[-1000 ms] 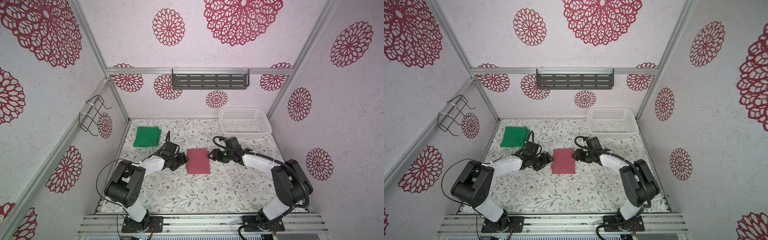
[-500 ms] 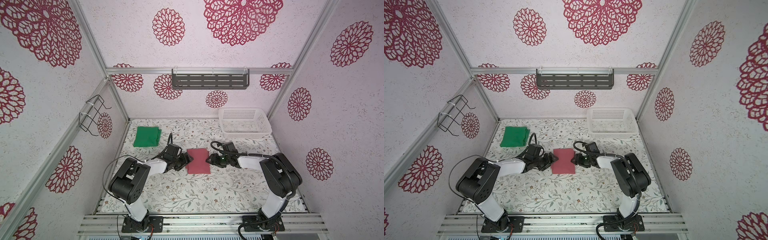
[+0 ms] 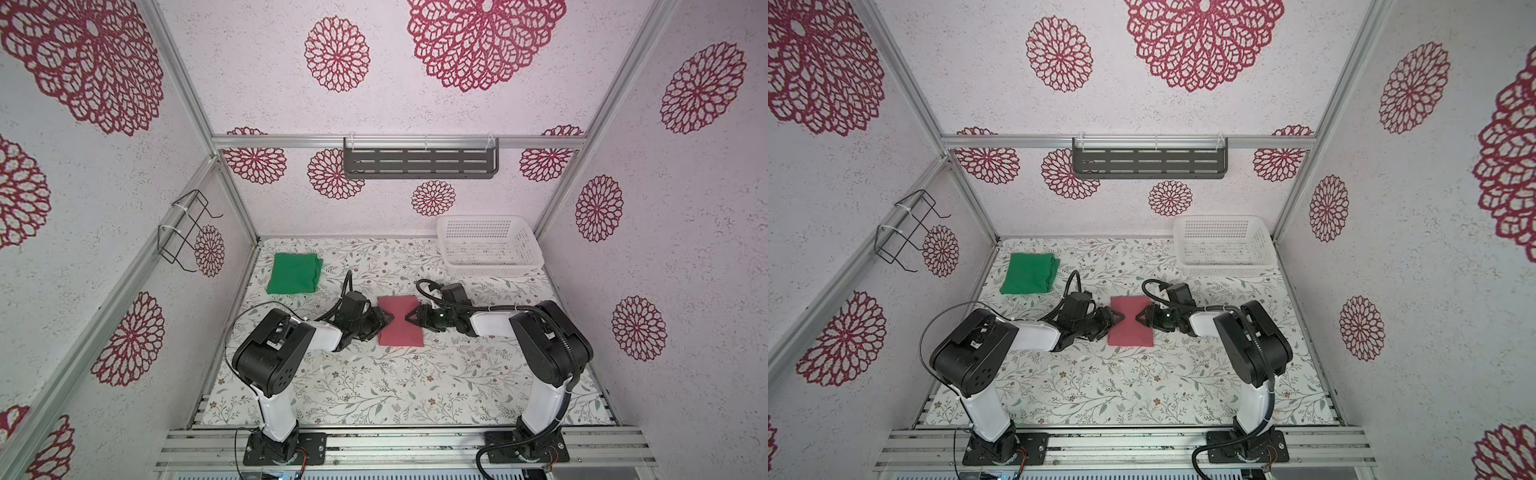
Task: Fold and stack the tank tops
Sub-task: 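Grasp the pink bundle's sides with both grippers and lift it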
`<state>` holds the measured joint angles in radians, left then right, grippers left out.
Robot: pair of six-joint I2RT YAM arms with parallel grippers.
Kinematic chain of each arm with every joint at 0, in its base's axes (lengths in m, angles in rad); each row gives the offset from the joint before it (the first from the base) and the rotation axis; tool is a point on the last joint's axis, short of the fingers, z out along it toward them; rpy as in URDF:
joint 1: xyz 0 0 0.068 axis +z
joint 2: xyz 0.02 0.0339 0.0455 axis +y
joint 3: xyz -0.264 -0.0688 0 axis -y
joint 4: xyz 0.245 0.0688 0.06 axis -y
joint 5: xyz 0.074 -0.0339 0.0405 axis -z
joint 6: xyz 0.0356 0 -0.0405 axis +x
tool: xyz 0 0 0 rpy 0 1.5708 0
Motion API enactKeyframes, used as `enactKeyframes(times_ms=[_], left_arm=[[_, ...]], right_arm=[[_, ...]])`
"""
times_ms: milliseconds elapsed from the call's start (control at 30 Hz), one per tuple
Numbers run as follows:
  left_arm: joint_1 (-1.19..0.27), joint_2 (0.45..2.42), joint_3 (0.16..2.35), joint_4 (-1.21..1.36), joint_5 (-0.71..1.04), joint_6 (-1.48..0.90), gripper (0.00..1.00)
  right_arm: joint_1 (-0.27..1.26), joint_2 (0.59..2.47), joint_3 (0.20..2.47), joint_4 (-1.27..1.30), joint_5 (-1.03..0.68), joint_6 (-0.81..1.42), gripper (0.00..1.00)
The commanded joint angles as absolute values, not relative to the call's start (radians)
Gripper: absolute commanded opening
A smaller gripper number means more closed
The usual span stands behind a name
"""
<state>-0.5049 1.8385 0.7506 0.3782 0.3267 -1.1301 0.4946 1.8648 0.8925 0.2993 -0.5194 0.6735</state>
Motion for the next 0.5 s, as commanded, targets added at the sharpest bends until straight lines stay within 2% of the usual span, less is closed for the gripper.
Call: enactKeyframes(times_ms=[0, 100, 167, 200, 233, 433, 467], left_arm=[[-0.526, 1.894, 0.741, 0.242, 0.270, -1.133, 0.40], [-0.532, 1.894, 0.778, 0.208, 0.234, -1.107, 0.25], [-0.532, 1.886, 0.787, 0.218, 0.220, -1.094, 0.07], [-0.531, 1.878, 0.791, 0.222, 0.215, -1.090, 0.03], [-0.529, 1.868, 0.798, 0.215, 0.208, -1.080, 0.00], [-0.502, 1.801, 0.882, 0.107, 0.192, -0.988, 0.00], [-0.494, 1.793, 0.898, 0.085, 0.190, -0.966, 0.00]], right_arm=[[0.507, 1.918, 0.887, 0.267, -0.517, 0.689, 0.53], [0.514, 1.925, 0.887, 0.291, -0.522, 0.696, 0.46], [0.516, 1.927, 0.887, 0.310, -0.526, 0.706, 0.38], [0.515, 1.931, 0.887, 0.319, -0.527, 0.712, 0.34], [0.515, 1.933, 0.890, 0.326, -0.532, 0.716, 0.29], [0.516, 1.936, 0.924, 0.369, -0.558, 0.739, 0.00], [0.515, 1.938, 0.934, 0.380, -0.556, 0.740, 0.00]])
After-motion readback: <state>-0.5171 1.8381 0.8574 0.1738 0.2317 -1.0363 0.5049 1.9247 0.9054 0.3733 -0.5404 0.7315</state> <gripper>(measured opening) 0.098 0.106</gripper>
